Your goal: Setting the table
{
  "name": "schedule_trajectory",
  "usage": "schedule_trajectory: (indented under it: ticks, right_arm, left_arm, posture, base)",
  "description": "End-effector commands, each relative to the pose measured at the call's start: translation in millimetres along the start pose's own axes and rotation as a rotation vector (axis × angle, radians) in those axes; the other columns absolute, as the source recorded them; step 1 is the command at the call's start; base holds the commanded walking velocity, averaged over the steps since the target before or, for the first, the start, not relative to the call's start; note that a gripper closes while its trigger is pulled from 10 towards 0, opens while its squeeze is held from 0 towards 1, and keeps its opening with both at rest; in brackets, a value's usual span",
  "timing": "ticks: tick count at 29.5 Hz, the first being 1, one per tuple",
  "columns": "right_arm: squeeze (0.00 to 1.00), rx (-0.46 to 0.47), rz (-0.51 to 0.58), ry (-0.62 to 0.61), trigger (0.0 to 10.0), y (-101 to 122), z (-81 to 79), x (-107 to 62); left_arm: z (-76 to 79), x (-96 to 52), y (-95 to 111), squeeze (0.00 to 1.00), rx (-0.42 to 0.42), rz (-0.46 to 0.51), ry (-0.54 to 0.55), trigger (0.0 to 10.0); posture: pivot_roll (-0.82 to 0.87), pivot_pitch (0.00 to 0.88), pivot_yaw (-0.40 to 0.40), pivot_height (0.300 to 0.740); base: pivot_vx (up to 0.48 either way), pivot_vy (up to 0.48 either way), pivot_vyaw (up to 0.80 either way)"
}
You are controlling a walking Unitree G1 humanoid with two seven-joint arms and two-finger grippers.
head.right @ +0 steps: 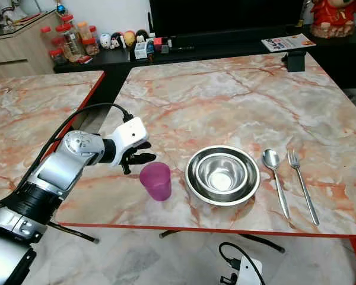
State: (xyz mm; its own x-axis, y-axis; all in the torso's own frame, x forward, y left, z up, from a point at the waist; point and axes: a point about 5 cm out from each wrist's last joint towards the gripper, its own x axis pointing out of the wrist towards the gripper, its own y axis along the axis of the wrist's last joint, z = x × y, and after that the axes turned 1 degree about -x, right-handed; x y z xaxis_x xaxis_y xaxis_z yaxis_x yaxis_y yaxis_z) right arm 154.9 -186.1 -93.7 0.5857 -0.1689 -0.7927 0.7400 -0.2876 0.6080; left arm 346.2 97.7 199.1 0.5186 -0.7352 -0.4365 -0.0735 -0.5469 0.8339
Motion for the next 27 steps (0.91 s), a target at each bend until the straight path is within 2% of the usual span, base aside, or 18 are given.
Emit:
schedule_trajectory:
  ticks: [1,4,5,6,7,8,9,10,11,12,13,17,20,23,24,25,26,27]
  right_arm:
    - [0.0,0.007,-0.004,0.014,10.0,1,-5.0,0.6]
    - [0.0,0.008,-0.003,0.013,10.0,2,-4.7,0.8]
    - [0.0,0.008,-0.003,0.012,10.0,2,-4.5,0.8]
    - [0.0,0.007,-0.003,0.012,10.0,2,-4.3,0.8]
    - [0.0,0.007,-0.003,0.012,10.0,2,-4.3,0.8]
    - [0.0,0.007,-0.003,0.012,10.0,2,-4.2,0.7]
    - [0.0,0.005,-0.003,0.012,10.0,1,-3.8,0.7]
    - [0.0,0.003,-0.003,0.013,10.0,1,-3.6,0.6]
    - [0.0,0.002,-0.004,0.013,10.0,1,-3.2,0.6]
    - [0.0,-0.002,-0.004,0.013,10.0,1,-3.0,0.5]
    - [0.0,-0.002,-0.004,0.013,10.0,1,-3.0,0.5]
    - [0.0,-0.012,-0.007,0.016,10.0,0,-1.8,0.4]
    - [0.0,-0.016,-0.009,0.015,10.0,0,-1.1,0.3]
    - [0.0,-0.016,-0.008,0.015,10.0,0,-1.0,0.3]
    - [0.0,-0.017,-0.008,0.013,10.0,0,0.0,0.3]
    - [0.0,-0.017,-0.008,0.013,10.0,0,0.0,0.3]
    - [0.0,-0.017,-0.007,0.011,10.0,0,1.2,0.3]
    - [0.0,-0.017,-0.006,0.01,10.0,1,1.5,0.3]
  left_arm:
    - [-9.9,-14.6,6,0.0,-0.032,0.036,0.024,10.0]
    - [-26.6,-31.5,6,0.0,-0.118,0.126,0.12,10.0]
    - [-39.6,-37.9,0,0.0,-0.208,0.174,0.24,10.0]
    - [-45.2,-41.0,-3,0.0,-0.263,0.189,0.292,10.0]
    - [-45.2,-41.0,-3,0.0,-0.263,0.189,0.292,10.0]
    - [-50.0,-44.9,-8,0.0,-0.31,0.21,0.338,10.0]
    - [-57.3,-54.2,-17,0.0,-0.357,0.24,0.439,10.0]
    - [-60.2,-58.8,-22,0.0,-0.364,0.249,0.491,10.0]
    - [-63.4,-68.3,-33,0.0,-0.421,0.279,0.581,10.0]
    - [-64.0,-74.0,-41,0.0,-0.458,0.283,0.632,10.0]
    - [-64.0,-74.0,-41,0.0,-0.458,0.283,0.632,10.0]
    - [-55.4,-90.1,-69,0.0,-0.531,0.293,0.781,10.0]
    - [-53.3,-96.9,-82,0.0,-0.538,0.289,0.886,10.0]
    - [-53.1,-98.1,-84,0.0,-0.541,0.291,0.912,10.0]
    - [-49.2,-101.8,-95,0.0,-0.544,0.282,0.977,10.0]
    - [-49.2,-101.8,-95,0.0,-0.544,0.282,0.977,10.0]
    - [-39.7,-107.1,-114,0.0,-0.539,0.253,1.078,10.0]
    - [-35.9,-108.5,-120,0.0,-0.543,0.247,1.11,10.0]
  posture:
    - [0.0,0.0,0.108,0.74]
    - [0.0,0.0,0.11,0.74]
    - [-0.01,0.0,0.109,0.74]
    - [-0.01,0.0,0.109,0.74]
    - [-0.01,0.0,0.109,0.74]
    - [-0.01,0.0,0.109,0.74]
    - [-0.01,0.0,0.105,0.74]
    - [-0.01,0.0,0.105,0.74]
    - [0.0,0.0,0.102,0.74]
    - [0.0,0.0,0.101,0.74]
    - [0.0,0.0,0.101,0.74]
    - [0.0,0.0,0.094,0.74]
    - [0.0,0.0,0.094,0.74]
    - [0.0,0.0,0.094,0.74]
    - [-0.01,0.0,0.098,0.74]
    - [-0.01,0.0,0.098,0.74]
    - [-0.01,0.0,0.099,0.74]
    - [-0.01,0.0,0.099,0.74]
  base:
    - [0.0,0.0,0.0]
    - [0.0,0.0,0.0]
    - [0.0,0.0,0.0]
    - [0.0,0.0,0.0]
    - [0.0,0.0,0.0]
    - [0.0,0.0,0.0]
    - [0.0,0.0,0.0]
    - [0.0,0.0,0.0]
    - [0.0,0.0,0.0]
    - [0.0,0.0,0.0]
    - [0.0,0.0,0.0]
    - [0.0,0.0,0.0]
    - [0.0,0.0,0.0]
    - [0.0,0.0,0.0]
    - [0.0,0.0,0.0]
    - [0.0,0.0,0.0]
    - [0.0,0.0,0.0]
    - [0.0,0.0,0.0]
